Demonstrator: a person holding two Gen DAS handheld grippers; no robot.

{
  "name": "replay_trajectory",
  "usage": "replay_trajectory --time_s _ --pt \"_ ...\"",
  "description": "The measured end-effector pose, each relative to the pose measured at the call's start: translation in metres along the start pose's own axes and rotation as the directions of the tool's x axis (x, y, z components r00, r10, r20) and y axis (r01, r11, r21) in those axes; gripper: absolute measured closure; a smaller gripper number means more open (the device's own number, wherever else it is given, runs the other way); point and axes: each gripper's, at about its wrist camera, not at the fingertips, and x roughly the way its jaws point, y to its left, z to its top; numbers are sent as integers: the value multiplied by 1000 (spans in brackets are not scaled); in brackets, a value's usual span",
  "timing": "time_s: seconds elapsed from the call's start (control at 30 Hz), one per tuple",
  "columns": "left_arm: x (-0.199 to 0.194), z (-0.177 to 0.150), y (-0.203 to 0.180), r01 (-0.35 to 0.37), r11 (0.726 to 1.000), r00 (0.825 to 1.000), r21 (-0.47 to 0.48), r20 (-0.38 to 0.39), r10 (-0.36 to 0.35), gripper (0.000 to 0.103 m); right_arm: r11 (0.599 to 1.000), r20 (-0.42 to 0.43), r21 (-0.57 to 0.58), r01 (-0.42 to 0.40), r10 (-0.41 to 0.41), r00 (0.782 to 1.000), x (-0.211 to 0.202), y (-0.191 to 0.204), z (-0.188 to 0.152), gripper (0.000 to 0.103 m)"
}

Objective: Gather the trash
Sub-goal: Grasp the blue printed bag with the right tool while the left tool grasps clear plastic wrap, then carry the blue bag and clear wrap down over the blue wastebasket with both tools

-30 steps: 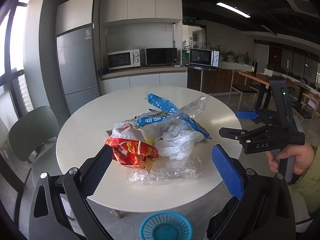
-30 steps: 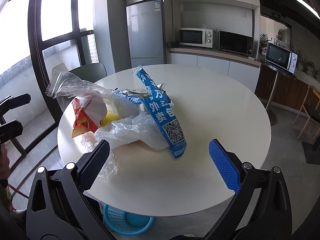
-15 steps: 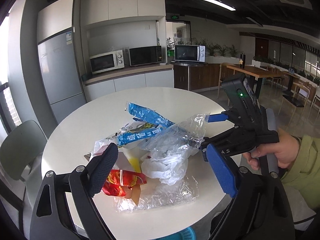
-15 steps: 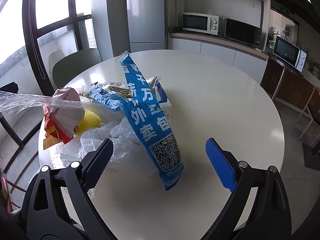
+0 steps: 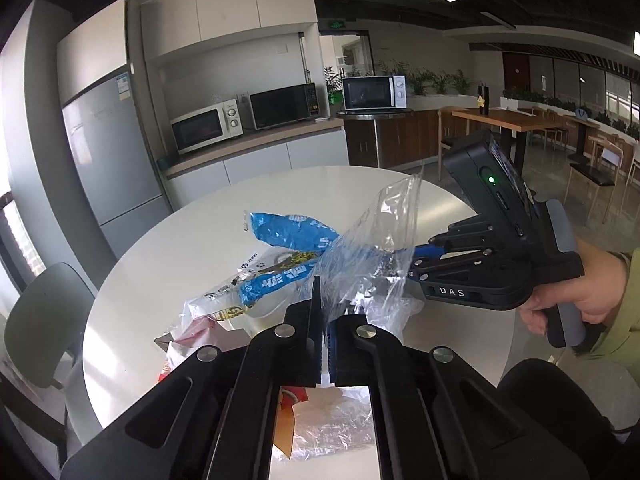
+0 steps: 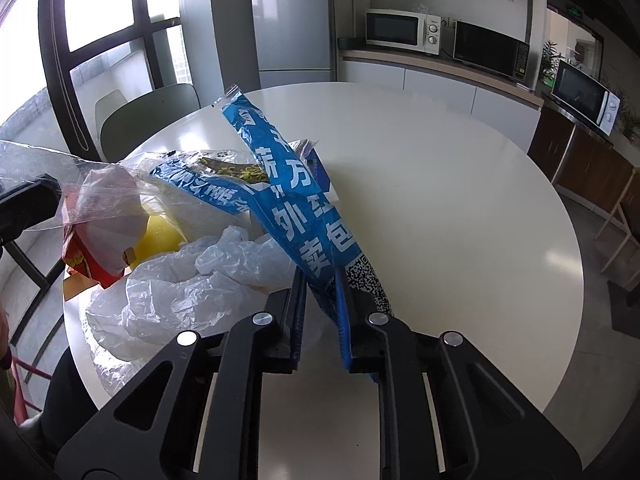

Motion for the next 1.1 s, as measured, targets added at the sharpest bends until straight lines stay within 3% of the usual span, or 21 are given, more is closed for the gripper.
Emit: replay_trajectory --time_s 0.23,0.7,0.9,1.1 --pt "-26 8 7 -46 997 995 -66 80 51 102 999 68 44 8 -11 998 -20 -7 -8 100" --pt "-94 -3 22 -52 973 979 -223 182 94 102 990 187 140 -23 -4 982 -88 -6 -37 101" --pt "-129 -14 21 -64 968 975 -242 192 112 102 989 201 142 -48 18 979 -119 10 -65 101" --pt "-154 -34 16 -88 966 981 -242 149 127 102 992 189 110 -65 44 981 -140 41 -93 101"
